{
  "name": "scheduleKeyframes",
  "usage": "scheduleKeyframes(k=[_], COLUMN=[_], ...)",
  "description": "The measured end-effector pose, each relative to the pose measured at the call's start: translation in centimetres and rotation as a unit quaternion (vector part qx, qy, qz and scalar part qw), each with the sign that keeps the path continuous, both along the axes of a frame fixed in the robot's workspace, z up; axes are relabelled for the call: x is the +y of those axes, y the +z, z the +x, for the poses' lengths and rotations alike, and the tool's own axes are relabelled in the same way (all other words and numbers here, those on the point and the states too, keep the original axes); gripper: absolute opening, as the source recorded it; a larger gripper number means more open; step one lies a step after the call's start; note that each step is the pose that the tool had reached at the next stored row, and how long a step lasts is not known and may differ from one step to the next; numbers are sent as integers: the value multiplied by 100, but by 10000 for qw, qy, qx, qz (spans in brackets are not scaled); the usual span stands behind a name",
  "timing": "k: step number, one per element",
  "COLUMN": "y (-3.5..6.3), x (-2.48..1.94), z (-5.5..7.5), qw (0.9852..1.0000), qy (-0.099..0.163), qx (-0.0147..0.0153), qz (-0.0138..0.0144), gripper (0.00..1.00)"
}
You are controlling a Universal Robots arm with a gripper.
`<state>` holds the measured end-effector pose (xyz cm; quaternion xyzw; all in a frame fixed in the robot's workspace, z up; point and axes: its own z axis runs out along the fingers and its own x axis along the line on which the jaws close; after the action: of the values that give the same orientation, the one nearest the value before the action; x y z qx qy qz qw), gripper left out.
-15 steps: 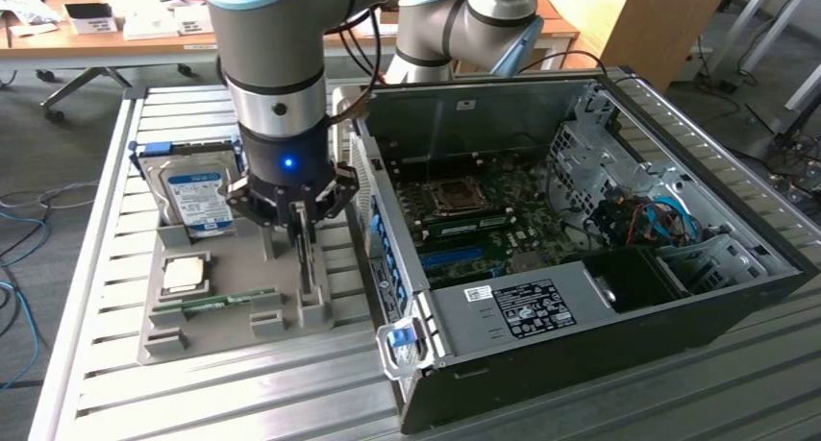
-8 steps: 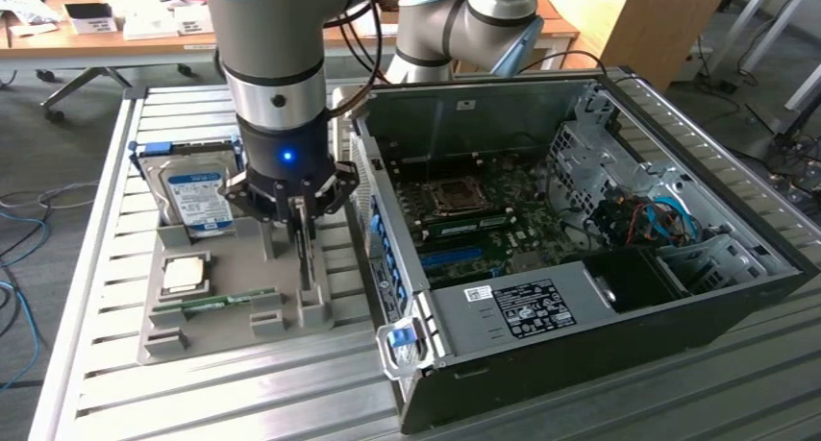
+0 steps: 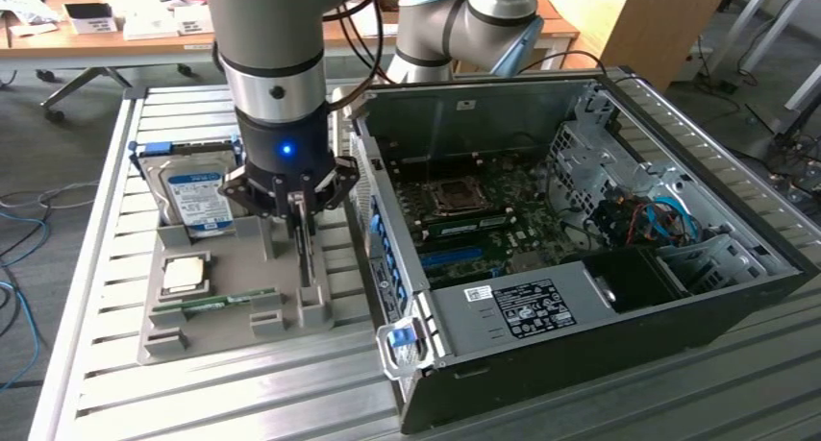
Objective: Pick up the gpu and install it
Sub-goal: 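Pick up the gpu and move the gpu toward the slot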
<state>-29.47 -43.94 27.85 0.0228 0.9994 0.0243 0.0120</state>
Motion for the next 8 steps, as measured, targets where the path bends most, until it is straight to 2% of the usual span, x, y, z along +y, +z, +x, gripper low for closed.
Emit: scheduleKeyframes(k=[8], y=[74], x=[0], z=[0], qw=[10000], qy=[0], qx=[0], qz=[0], gripper=[27])
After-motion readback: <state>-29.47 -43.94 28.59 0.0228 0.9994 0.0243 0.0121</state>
